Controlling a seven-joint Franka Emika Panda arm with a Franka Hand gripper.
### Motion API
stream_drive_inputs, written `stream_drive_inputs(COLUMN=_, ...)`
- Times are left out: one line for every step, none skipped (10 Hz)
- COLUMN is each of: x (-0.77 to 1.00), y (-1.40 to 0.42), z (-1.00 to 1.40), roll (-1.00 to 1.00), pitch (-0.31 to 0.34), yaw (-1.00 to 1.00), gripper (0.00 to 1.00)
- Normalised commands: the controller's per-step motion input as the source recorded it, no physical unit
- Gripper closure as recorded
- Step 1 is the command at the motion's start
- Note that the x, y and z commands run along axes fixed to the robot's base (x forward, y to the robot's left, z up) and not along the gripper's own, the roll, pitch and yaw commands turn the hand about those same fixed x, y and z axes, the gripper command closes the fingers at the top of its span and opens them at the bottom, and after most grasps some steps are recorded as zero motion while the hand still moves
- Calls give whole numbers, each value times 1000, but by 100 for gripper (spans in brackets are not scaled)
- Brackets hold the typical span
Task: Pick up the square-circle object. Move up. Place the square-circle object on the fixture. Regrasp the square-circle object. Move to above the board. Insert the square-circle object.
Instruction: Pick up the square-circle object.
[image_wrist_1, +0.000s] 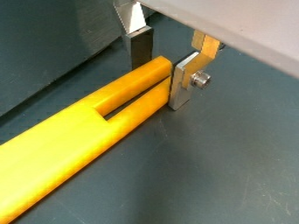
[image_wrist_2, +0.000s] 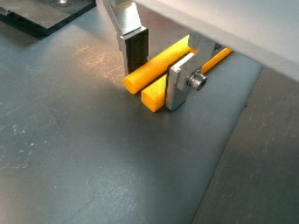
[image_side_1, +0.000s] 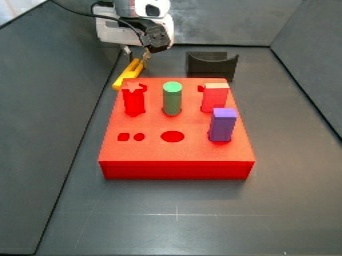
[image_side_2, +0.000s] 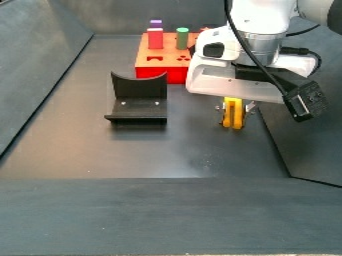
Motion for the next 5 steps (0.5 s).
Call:
stream_drive_inputs(x=0, y=0, z=0, roll=0, pitch=0, yaw=0, gripper=100)
stream_drive_inputs(x=0, y=0, z=0, roll=0, pitch=0, yaw=0, gripper=100)
stream_drive_inputs(x=0, y=0, z=0, roll=0, pitch=0, yaw=0, gripper=100)
stream_drive_inputs(x=0, y=0, z=0, roll=0, pitch=0, yaw=0, gripper=100)
stream_drive_inputs(x=0, y=0, z=0, roll=0, pitch=0, yaw=0, gripper=100)
